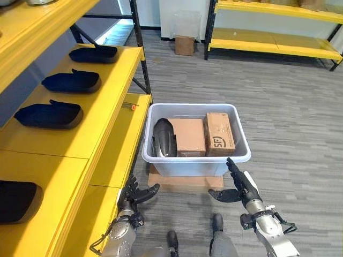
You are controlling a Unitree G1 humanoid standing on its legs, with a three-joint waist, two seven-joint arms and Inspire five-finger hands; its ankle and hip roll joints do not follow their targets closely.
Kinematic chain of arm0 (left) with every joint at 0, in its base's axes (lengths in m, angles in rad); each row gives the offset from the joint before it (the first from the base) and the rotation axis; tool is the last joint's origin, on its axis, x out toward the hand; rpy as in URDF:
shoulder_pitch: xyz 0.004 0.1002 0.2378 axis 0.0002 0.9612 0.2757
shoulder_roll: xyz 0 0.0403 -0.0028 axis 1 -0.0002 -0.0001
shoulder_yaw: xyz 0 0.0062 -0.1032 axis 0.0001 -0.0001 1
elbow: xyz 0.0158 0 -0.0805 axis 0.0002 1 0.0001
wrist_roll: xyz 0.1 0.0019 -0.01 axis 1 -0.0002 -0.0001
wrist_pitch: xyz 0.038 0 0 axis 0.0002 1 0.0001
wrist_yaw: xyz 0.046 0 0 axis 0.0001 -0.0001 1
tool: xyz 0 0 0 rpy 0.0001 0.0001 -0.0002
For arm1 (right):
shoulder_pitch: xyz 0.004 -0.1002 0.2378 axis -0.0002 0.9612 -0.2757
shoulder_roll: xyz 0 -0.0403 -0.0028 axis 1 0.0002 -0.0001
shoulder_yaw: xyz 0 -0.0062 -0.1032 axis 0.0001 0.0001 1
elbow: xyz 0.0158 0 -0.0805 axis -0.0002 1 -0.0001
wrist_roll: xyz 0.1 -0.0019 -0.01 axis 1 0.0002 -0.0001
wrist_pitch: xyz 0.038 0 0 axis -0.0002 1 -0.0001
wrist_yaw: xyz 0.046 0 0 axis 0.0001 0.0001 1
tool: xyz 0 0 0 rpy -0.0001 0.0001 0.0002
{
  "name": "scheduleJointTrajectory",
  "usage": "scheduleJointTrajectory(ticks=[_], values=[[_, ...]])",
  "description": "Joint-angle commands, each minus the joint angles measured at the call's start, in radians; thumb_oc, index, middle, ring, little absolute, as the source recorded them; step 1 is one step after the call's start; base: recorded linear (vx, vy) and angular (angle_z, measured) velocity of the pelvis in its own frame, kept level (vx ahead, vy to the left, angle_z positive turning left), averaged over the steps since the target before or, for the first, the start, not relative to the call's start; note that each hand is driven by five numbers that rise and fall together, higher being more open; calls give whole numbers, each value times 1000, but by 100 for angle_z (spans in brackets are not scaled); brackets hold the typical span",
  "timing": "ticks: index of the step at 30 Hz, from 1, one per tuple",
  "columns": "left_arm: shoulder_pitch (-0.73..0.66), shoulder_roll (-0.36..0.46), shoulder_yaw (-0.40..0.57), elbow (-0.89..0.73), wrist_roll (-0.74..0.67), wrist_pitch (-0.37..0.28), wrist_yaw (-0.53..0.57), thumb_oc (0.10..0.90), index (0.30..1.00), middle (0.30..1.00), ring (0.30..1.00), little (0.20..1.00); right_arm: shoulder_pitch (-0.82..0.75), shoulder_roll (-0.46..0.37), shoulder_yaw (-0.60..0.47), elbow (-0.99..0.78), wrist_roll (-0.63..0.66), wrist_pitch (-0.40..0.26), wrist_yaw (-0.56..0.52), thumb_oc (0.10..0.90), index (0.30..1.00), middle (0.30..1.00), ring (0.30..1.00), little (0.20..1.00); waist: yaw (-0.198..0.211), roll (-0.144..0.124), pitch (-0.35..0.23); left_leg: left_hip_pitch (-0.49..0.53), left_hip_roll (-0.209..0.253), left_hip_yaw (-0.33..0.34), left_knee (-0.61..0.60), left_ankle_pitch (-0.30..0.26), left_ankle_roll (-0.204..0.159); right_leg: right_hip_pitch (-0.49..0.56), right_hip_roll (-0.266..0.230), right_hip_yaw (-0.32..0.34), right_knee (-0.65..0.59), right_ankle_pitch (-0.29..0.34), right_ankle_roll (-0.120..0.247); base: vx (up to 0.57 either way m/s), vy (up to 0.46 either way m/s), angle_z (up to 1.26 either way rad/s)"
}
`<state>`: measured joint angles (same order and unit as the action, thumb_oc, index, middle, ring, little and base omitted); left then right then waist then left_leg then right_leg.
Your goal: Move parts from the plastic box to the shelf.
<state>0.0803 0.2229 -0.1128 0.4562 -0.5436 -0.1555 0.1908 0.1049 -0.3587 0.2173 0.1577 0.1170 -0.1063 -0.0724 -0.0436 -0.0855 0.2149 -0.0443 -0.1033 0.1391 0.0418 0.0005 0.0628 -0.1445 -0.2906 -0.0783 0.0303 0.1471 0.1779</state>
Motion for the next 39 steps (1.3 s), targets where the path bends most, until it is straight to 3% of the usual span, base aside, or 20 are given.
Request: scheduleJointTrajectory(ticks=[1,5,14,16,18,19,20,21,23,24,25,26,27,29,31,39], values=[[-73,27,16,-124,15,-83,-15,900,1000,1000,1000,1000,-123,-34,-62,-81,-25,-96,-20,900,1000,1000,1000,1000,-9,-4,-35,103,155,-103,58,-141,-79,-4,32,-4,-5,90,19,114,-125,-3],[-73,27,15,-135,8,-81,-10,900,1000,1000,1000,1000,-137,-33,-55,-75,-23,-95,-24,900,1000,1000,1000,1000,-13,16,-41,129,217,-107,5,-99,-106,-29,70,-6,45,16,-2,104,-146,-20],[-85,23,3,-137,2,-82,-6,900,1000,1000,1000,1000,-157,-43,-51,-73,-24,-99,-38,900,1000,1000,1000,1000,-20,43,-47,138,274,-125,9,-31,-136,-52,121,-6,107,-52,-36,65,-103,3],[-87,23,5,-142,-6,-85,-8,900,1000,1000,1000,1000,-157,-50,-47,-77,-24,-104,-38,900,1000,1000,1000,1000,-15,42,-42,95,280,-138,110,35,-151,-38,146,9,99,-64,-62,60,-186,1],[-91,22,1,-149,-15,-86,-9,900,1000,1000,1000,1000,-149,-60,-46,-85,-17,-108,-38,900,1000,1000,1000,1000,3,20,-10,-20,252,-180,318,121,-153,-9,150,9,85,-69,-95,-49,-241,6],[-106,23,-5,-149,-16,-88,-11,900,1000,1000,1000,1000,-150,-68,-49,-87,-12,-113,-38,900,1000,1000,1000,1000,12,1,17,-105,212,-225,463,137,-153,0,141,1,81,-63,-109,-84,-182,18],[-106,23,-4,-148,-16,-88,-11,900,1000,1000,1000,1000,-150,-68,-49,-87,-12,-113,-38,900,1000,1000,1000,1000,10,2,16,-108,212,-227,466,136,-153,-1,142,-1,82,-63,-109,-17,-179,20],[-110,21,-10,-154,-15,-82,-13,900,1000,1000,1000,1000,-140,-76,-59,-91,-11,-118,-44,900,1000,1000,1000,1000,11,-17,28,-158,213,-217,469,110,-138,15,136,-9,75,-79,-113,83,-67,14],[-114,18,-11,-148,-19,-78,-13,900,1000,1000,1000,1000,-136,-73,-67,-86,-18,-114,-57,900,1000,1000,1000,1000,2,-11,19,-151,315,-165,257,132,-148,43,132,-17,71,-101,-94,189,38,35],[-120,19,-15,-144,-17,-81,-9,900,1000,1000,1000,1000,-140,-71,-63,-82,-15,-116,-64,900,1000,1000,1000,1000,2,-3,17,-151,347,-161,157,139,-150,45,135,-12,71,-106,-85,160,86,31],[-120,18,-15,-143,-17,-81,-9,900,1000,1000,1000,1000,-140,-71,-63,-81,-15,-116,-65,900,1000,1000,1000,1000,5,-4,20,-137,348,-155,142,145,-151,48,135,-9,72,-108,-85,212,231,9],[-130,14,-17,-125,-9,-84,0,900,1000,1000,1000,1000,-146,-65,-56,-65,-15,-116,-77,900,1000,1000,1000,1000,14,32,19,-148,400,-163,-71,251,-184,55,150,12,85,-134,-62,198,227,1],[-126,11,-16,-117,-9,-83,0,900,1000,1000,1000,1000,-141,-66,-57,-62,-13,-116,-75,900,1000,1000,1000,1000,12,40,17,-133,412,-151,-92,263,-195,62,146,18,92,-140,-59,221,297,4],[-116,12,-18,-115,-8,-88,0,900,1000,1000,1000,1000,-132,-53,-48,-60,-11,-118,-72,900,1000,1000,1000,1000,14,55,11,-100,403,-153,-81,206,-186,71,133,28,98,-149,-46,119,225,-27],[-114,12,-15,-120,-15,-90,-3,900,1000,1000,1000,1000,-125,-49,-54,-63,-18,-115,-65,900,1000,1000,1000,1000,11,63,6,-91,388,-140,-85,196,-190,79,119,31,95,-144,-39,107,210,-75],[-154,48,-16,-118,5,-92,16,900,1000,1000,1000,1000,-135,-8,-58,-56,-15,-98,-68,900,1000,1000,1000,1000,14,18,-10,-100,303,-64,48,61,-154,112,4,64,24,-51,14,65,177,-28]])
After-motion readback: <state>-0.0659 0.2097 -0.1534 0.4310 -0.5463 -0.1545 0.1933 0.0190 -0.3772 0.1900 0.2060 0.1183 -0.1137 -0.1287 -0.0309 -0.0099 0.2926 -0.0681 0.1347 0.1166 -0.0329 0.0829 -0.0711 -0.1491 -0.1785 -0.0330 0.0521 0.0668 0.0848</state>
